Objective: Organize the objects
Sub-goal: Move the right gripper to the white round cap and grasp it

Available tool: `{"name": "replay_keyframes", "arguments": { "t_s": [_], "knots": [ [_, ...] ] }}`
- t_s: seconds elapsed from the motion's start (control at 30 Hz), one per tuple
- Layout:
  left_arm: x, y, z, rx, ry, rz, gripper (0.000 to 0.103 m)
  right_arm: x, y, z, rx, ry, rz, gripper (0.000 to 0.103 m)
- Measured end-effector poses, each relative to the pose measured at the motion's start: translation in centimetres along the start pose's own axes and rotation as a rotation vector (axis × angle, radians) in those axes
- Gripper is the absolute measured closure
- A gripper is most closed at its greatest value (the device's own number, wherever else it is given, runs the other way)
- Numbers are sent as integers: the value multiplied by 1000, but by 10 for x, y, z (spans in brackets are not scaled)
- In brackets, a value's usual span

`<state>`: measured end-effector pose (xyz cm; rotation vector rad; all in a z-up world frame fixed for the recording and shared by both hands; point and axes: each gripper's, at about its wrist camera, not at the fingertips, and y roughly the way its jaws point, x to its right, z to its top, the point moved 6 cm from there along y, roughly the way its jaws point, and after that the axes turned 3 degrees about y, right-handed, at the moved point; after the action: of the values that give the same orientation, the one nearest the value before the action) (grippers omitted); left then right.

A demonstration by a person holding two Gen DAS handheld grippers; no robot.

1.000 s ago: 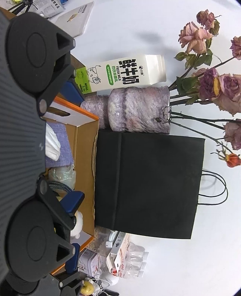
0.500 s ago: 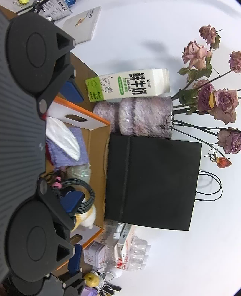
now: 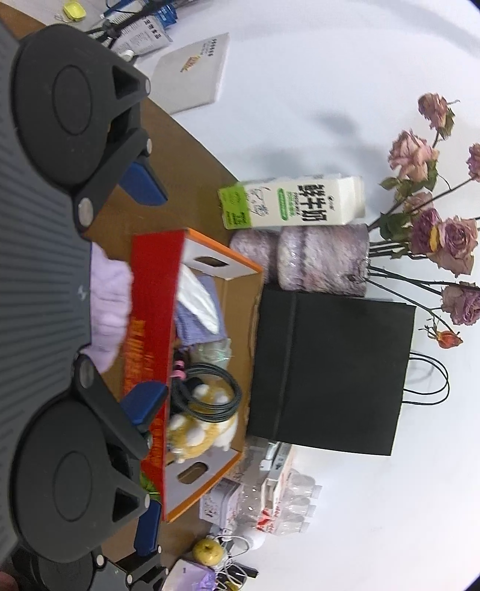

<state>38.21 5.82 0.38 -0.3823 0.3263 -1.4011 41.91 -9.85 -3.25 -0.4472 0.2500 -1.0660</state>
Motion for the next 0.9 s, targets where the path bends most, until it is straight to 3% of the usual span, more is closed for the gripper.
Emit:
{"name": "replay_keyframes", "arguments": {
  "t_s": [0.5, 0.9],
  "knots": [
    [-15, -45, -73, -96, -6, -2, 0, -26, -58, -58, -64, 6, 43, 0],
    [-40, -63, -103, -138, -82, -7, 0, -45, -74, -107, -173, -17, 68, 0]
  ]
}}
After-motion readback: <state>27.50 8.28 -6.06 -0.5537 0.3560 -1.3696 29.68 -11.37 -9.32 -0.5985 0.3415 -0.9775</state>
